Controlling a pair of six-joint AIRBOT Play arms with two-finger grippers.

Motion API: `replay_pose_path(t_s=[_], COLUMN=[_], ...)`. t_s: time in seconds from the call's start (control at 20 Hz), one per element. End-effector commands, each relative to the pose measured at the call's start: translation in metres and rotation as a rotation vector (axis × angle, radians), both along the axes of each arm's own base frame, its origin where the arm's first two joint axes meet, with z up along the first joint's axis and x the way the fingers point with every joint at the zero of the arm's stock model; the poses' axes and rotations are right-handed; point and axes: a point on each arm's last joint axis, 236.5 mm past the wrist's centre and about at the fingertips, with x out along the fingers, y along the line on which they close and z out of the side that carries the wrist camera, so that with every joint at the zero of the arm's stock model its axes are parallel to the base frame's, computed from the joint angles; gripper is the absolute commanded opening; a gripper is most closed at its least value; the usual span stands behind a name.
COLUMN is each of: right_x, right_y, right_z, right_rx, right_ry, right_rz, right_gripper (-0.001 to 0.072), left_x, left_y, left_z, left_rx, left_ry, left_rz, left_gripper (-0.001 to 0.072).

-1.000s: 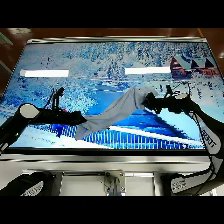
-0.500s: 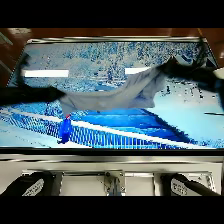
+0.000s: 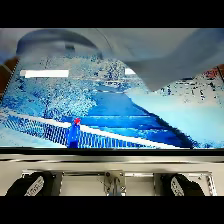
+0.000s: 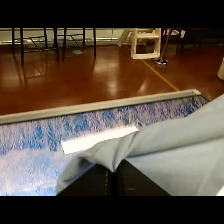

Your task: Fold the shirts.

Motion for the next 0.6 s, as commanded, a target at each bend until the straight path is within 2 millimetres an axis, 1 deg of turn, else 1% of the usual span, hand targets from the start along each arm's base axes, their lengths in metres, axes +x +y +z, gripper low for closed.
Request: replay_pose_path(t_s=[0.0,0.05,0.1,0.15,0.2,0.25,0.35,0.4,0.45,0.5,0.55], right_x=[-0.033,-0.022,-0.007,0.007,0.020,0.029,0.037,0.037,0.036,0.038,0.041], right_y=[-0.004,-0.002,0.003,0.009,0.011,0.011,0.006,0.002,0.000,-0.004,-0.007], right_z=[0.025,0.014,-0.009,-0.041,-0.074,-0.113,-0.180,-0.211,-0.235,-0.251,-0.266], right_rx=[0.016,0.035,0.030,-0.006,-0.046,-0.087,-0.120,-0.128,-0.130,-0.122,-0.109], right_ry=[-0.065,-0.007,0.093,0.221,0.351,0.500,0.771,0.894,0.985,1.038,1.078], right_rz=[-0.050,-0.024,0.007,0.041,0.061,0.081,0.107,0.121,0.132,0.131,0.128], right_gripper=[0.0058,0.0058,0.0058,0.0058,0.0058,0.0058,0.0058,0.0058,0.0058,0.0058,0.0057], left_x=[-0.026,-0.027,-0.028,-0.030,-0.030,-0.032,-0.041,-0.051,-0.061,-0.070,-0.075], left_y=[-0.001,-0.001,0.000,0.000,-0.002,-0.003,-0.010,-0.016,-0.024,-0.034,-0.044], left_z=[-0.065,-0.096,-0.125,-0.151,-0.178,-0.203,-0.262,-0.291,-0.319,-0.343,-0.360], left_rx=[0.088,0.096,0.091,0.092,0.084,0.071,0.042,0.024,-0.002,-0.036,-0.083], left_ry=[0.278,0.403,0.522,0.617,0.707,0.785,0.962,1.053,1.131,1.182,1.219], left_rz=[-0.036,-0.055,-0.070,-0.092,-0.112,-0.128,-0.169,-0.194,-0.220,-0.248,-0.258], left_gripper=[0.0042,0.0042,0.0043,0.0042,0.0043,0.0043,0.0042,0.0043,0.0042,0.0042,0.0042])
